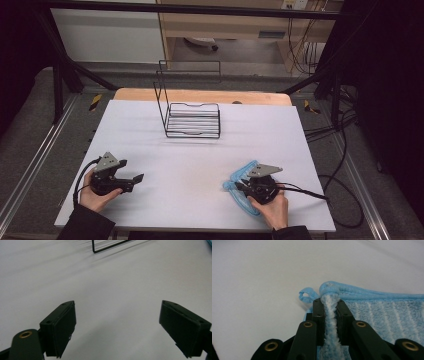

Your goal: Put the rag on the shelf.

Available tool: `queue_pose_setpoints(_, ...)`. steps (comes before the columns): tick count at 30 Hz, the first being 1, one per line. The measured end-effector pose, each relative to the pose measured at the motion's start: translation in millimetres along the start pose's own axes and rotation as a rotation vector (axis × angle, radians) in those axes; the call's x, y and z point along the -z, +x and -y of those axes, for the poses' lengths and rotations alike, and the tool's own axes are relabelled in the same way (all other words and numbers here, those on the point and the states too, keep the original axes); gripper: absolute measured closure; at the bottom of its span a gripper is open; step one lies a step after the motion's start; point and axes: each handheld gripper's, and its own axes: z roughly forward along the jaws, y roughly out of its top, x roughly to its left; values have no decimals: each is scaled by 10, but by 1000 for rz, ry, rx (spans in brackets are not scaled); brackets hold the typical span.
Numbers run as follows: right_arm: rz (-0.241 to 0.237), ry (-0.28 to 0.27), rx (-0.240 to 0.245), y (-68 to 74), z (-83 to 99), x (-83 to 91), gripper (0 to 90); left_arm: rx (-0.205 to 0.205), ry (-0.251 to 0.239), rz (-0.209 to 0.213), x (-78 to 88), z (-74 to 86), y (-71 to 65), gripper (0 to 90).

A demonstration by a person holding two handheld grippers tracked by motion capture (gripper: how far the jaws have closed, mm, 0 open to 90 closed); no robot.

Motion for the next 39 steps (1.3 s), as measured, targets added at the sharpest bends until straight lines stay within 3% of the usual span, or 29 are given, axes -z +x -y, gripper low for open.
queue_pose_setpoints(6, -45, 0, 44, 78, -25, -69, 808, 1, 0, -1, -5, 0, -1, 140)
queue_pose_setpoints(7, -70, -3, 61, 142, -54, -109, 808, 0, 0, -2, -4, 0, -1, 140)
queue_pose_setpoints(14, -116, -10, 119, 316, -174, -264, 808, 1, -1, -3, -3, 0, -1, 140)
queue_pose_setpoints(25, -166, -55, 154, 493, -374, -415, 807, 0, 2, -4, 4, 0, 8, 138)
queue_pose_setpoints(32, -198, -53, 195, 624, -453, -539, 807, 1, 1, -5, 7, 1, 14, 137)
queue_pose_setpoints(39, -272, -60, 236, 755, -508, -603, 800, 1, 0, -6, 9, 0, 12, 136)
